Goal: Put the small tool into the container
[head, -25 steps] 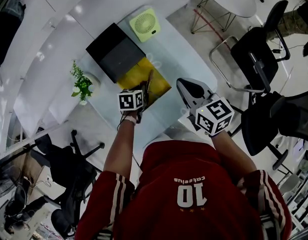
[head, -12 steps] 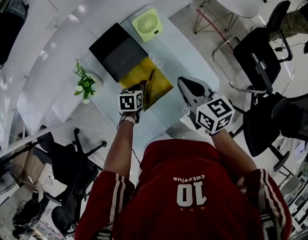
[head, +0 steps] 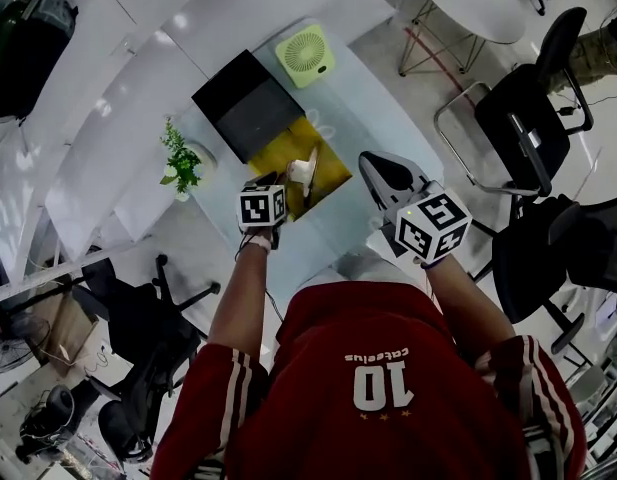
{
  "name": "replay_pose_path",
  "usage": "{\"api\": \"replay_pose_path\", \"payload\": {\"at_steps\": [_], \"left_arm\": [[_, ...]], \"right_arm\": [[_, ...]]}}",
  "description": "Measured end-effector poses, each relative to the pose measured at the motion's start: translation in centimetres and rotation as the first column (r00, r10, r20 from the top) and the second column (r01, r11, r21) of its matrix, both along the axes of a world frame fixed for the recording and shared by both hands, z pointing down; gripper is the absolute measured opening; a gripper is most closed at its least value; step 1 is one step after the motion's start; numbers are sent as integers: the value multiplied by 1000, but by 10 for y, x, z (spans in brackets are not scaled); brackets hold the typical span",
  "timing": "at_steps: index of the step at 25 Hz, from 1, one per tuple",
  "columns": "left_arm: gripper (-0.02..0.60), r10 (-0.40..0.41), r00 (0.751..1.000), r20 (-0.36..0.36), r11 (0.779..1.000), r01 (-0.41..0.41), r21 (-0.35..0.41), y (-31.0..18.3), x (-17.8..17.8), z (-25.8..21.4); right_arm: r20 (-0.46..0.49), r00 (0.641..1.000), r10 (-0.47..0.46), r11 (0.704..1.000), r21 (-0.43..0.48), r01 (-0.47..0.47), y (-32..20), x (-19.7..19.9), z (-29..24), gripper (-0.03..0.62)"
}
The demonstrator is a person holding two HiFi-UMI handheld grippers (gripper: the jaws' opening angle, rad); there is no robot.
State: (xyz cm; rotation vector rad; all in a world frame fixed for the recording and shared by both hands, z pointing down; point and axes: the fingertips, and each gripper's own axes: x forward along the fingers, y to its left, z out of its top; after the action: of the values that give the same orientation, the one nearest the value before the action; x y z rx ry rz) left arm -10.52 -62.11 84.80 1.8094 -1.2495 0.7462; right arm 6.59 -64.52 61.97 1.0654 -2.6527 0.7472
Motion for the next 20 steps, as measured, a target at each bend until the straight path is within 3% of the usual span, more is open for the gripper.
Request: {"api": "replay_pose_path", "payload": {"at_steps": [11,20], "left_arm": [[101,-30,996,-84,992,40,122,42,-3,-60],[114,-44,992,-120,959,76,274,86,-10,-129]], "right_arm": [[-29,999,43,998,40,-41,43,4,-26,5],[-42,997,67,994,92,-63,95,2,-62,5]]}}
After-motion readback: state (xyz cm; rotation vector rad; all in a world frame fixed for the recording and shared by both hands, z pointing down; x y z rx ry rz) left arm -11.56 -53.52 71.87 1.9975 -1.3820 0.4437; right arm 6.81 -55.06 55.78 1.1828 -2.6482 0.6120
